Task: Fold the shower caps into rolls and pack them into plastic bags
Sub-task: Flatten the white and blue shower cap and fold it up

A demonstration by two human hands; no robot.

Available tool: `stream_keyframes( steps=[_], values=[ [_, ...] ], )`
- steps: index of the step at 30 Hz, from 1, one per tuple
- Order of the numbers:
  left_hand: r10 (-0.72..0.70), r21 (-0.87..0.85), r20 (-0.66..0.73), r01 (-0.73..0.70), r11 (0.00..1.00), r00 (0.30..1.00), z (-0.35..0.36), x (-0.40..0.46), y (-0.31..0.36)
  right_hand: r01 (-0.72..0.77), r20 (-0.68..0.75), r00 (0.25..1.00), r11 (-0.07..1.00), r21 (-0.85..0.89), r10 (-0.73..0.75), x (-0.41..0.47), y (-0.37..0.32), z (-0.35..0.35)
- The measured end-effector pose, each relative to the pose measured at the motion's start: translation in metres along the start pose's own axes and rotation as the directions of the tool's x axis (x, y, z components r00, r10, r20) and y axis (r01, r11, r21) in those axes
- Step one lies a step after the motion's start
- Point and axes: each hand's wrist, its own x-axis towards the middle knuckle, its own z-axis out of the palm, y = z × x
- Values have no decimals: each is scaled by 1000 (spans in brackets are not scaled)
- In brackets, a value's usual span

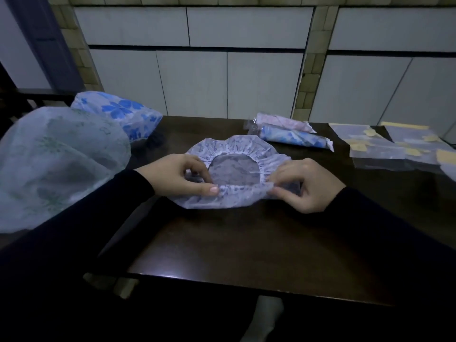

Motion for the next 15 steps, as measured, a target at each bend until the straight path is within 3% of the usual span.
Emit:
stream_keyframes(
  steps=[3, 7, 10, 12, 15],
  values=[
    [-1, -62, -68, -3, 998, 998, -1, -2, -3, -148, -128, 977, 975, 167, 170, 2, 6, 6],
    [19, -193, -133, -45, 980, 991, -1, -7, 0, -363, -129, 894, 864, 350, 428, 5, 16, 8],
    [-75, -149, -237, 40, 988, 969, 4, -3, -1, -300, -103, 923, 861, 410, 370, 2, 19, 5],
    [-153, -185, -316, 97, 978, 936, 4, 1, -3, -280, -64, 946, 898, 340, 319, 0, 18, 3],
    [-197, -221, -382, 118, 968, 903, 3, 5, -4, -321, -110, 923, 897, 304, 368, 3, 20, 5]
  ],
)
